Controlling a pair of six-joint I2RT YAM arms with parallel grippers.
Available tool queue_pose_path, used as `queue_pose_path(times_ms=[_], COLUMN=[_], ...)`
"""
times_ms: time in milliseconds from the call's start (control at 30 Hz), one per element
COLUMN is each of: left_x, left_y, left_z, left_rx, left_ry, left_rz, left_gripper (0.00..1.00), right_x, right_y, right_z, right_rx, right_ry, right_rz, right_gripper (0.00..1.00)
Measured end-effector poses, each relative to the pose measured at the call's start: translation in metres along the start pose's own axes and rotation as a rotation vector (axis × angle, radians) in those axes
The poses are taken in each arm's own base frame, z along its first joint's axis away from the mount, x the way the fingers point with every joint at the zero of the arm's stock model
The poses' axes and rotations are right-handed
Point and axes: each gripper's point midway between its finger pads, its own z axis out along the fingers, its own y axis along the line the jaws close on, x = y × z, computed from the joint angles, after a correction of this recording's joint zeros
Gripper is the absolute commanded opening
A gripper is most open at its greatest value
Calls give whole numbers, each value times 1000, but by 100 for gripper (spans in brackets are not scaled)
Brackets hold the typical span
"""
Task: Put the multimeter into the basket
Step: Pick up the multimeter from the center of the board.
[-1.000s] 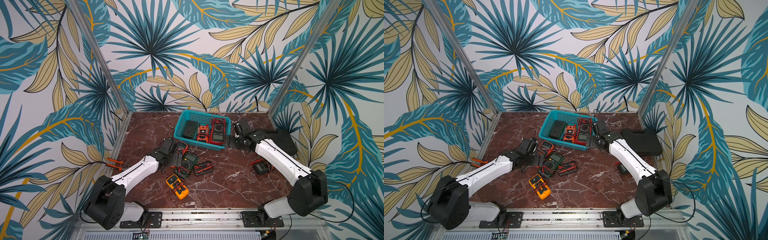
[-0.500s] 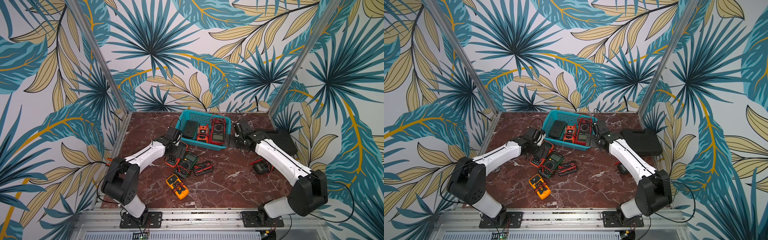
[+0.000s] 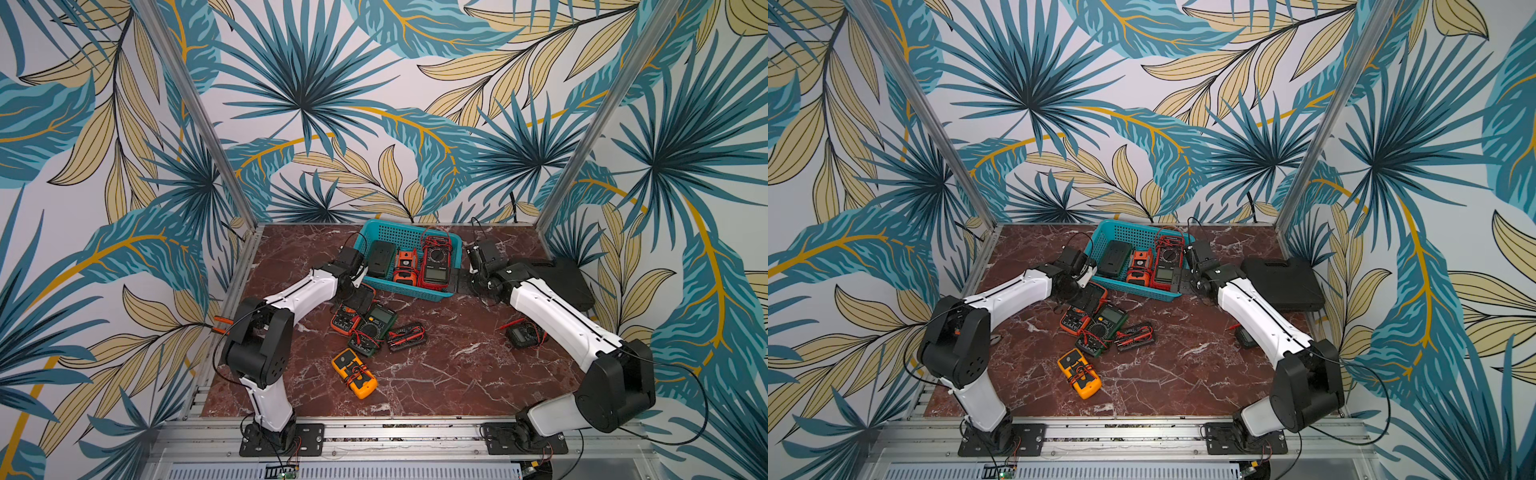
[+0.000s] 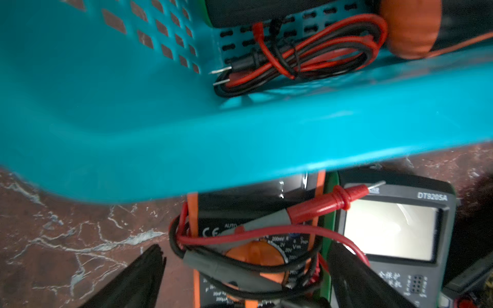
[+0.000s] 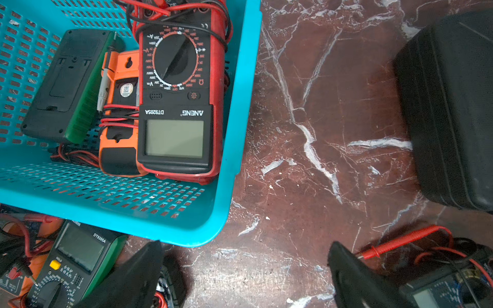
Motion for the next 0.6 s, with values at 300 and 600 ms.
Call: queue_pose_path(times_ms=[300, 600], left_x=[1, 7], left_y=[2, 24], left_z=[11, 14], left_rx=[3, -11], left_ry=[25, 28], left_rz=[4, -76], left_gripper=[100, 100], right_x=[2, 3], right_y=[0, 0], right_z=[1, 1], right_rx=[-1, -5], right_ry=[6, 8], right_rz=[-1, -1], right_gripper=[100, 99])
